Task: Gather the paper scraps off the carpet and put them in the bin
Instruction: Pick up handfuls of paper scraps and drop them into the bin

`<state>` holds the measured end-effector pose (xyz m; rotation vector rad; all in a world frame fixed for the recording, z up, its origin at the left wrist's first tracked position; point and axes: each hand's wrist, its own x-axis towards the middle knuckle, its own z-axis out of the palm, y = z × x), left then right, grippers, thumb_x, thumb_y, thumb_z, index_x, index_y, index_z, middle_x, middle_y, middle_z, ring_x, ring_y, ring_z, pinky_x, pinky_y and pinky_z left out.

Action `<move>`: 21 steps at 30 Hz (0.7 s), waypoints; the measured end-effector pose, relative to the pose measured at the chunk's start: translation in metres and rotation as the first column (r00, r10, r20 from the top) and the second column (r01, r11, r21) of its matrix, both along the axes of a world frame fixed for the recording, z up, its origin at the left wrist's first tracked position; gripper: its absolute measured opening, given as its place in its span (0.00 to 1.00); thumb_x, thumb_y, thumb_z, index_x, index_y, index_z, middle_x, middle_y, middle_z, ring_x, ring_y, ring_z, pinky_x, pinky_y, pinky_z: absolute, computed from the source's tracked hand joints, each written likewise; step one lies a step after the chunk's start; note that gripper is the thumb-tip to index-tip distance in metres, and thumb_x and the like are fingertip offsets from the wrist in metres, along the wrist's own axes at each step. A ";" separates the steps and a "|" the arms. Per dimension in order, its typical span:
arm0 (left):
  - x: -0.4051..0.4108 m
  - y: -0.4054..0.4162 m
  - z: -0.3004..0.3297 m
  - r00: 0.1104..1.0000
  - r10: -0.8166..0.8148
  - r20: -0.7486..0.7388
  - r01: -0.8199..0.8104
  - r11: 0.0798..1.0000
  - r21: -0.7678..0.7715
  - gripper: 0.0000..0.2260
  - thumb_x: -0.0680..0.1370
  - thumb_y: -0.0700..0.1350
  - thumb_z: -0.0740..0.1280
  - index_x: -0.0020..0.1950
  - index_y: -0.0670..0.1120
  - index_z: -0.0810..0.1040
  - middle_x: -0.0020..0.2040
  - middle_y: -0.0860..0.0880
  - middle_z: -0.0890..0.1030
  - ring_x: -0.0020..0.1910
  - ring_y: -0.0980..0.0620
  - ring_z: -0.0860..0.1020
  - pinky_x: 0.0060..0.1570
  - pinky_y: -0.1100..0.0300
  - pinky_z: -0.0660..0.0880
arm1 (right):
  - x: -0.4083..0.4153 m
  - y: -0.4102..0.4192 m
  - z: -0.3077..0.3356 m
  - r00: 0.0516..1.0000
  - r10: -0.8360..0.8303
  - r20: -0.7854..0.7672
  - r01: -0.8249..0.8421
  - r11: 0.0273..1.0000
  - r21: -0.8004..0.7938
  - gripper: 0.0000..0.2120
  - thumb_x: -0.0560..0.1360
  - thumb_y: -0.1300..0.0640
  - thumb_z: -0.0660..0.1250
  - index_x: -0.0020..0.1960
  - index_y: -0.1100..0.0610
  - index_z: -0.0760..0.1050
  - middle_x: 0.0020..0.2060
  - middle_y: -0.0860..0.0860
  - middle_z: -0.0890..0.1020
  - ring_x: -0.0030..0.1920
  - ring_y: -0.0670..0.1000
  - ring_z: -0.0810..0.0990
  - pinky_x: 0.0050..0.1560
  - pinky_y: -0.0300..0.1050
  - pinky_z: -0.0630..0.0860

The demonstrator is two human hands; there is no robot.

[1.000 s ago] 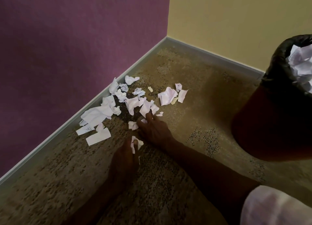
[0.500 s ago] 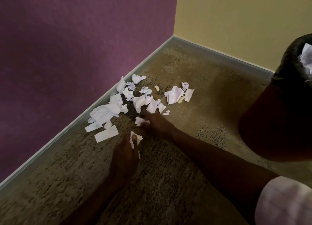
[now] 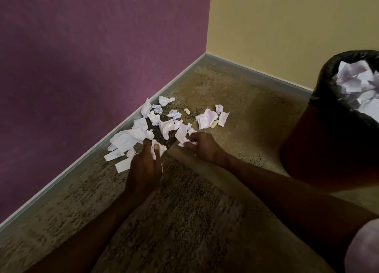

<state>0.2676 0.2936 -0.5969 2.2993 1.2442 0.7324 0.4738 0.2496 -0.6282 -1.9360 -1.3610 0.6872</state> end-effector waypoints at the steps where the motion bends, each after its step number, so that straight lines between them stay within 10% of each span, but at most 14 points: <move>1: 0.003 0.003 0.010 1.000 -0.008 0.007 0.008 1.000 0.005 0.13 0.83 0.47 0.56 0.52 0.39 0.73 0.32 0.46 0.75 0.32 0.43 0.76 0.34 0.56 0.68 | 0.003 -0.001 0.015 1.000 -0.010 0.013 0.010 1.000 0.023 0.09 0.77 0.56 0.68 0.44 0.62 0.81 0.38 0.51 0.80 0.39 0.47 0.76 0.39 0.39 0.65; 10: 0.050 0.014 0.133 0.949 -0.185 0.254 0.130 0.967 0.218 0.14 0.84 0.50 0.51 0.46 0.45 0.70 0.27 0.51 0.72 0.26 0.56 0.72 0.28 0.58 0.64 | 0.028 -0.037 0.197 0.999 0.029 -0.019 -0.026 0.988 0.150 0.13 0.77 0.57 0.68 0.35 0.60 0.76 0.25 0.47 0.74 0.20 0.39 0.70 0.23 0.30 0.65; 21: 0.178 -0.049 0.251 0.865 -0.382 0.325 0.334 0.922 0.196 0.18 0.85 0.48 0.53 0.48 0.37 0.76 0.42 0.40 0.78 0.42 0.42 0.76 0.40 0.55 0.62 | 0.110 -0.130 0.310 0.984 -0.160 0.080 0.134 0.956 0.263 0.14 0.78 0.53 0.68 0.36 0.60 0.76 0.27 0.53 0.76 0.25 0.47 0.73 0.26 0.40 0.69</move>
